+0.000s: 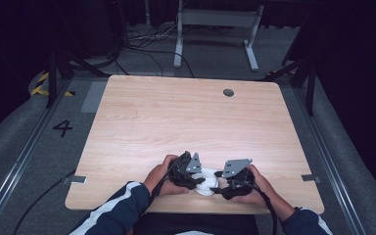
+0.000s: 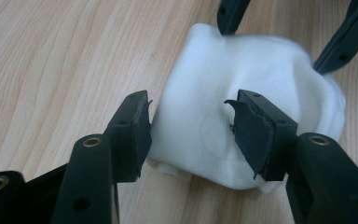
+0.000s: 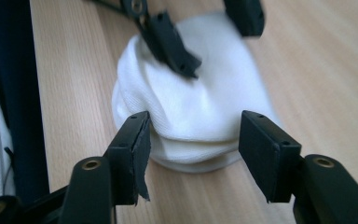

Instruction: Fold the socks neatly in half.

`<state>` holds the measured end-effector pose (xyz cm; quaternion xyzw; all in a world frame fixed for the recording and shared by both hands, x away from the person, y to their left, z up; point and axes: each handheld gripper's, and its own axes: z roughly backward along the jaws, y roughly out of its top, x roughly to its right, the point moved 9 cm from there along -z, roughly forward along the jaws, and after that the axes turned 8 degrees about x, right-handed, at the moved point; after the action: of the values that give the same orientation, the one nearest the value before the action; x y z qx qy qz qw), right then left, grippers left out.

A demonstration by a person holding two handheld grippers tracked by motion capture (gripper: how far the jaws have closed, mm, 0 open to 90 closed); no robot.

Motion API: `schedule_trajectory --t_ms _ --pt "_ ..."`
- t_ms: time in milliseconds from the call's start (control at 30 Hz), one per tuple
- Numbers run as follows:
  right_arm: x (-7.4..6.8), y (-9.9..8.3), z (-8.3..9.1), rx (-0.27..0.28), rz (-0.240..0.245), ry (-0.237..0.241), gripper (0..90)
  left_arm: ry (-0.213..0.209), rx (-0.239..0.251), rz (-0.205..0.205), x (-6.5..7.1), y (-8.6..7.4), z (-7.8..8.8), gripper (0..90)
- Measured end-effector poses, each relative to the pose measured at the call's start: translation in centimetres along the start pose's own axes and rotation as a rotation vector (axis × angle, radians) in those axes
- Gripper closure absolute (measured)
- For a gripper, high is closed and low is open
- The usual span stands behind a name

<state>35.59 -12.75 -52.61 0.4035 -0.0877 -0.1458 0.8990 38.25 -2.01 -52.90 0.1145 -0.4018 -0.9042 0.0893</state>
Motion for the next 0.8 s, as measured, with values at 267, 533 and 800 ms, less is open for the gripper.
schedule_trajectory --t_ms 267,533,800 --pt "0.2 -0.5 0.1 -0.007 0.004 -0.001 43.5 0.002 0.075 0.016 -0.3 1.6 2.8 39.5" --pt "1.0 2.1 2.0 0.157 -0.027 -0.055 48.8 -0.021 0.022 0.041 0.3 0.4 3.1 49.4" --pt "0.4 2.0 1.0 0.128 -0.007 -0.040 53.1 -0.042 -0.031 0.042 1.1 -0.8 1.7 51.0"
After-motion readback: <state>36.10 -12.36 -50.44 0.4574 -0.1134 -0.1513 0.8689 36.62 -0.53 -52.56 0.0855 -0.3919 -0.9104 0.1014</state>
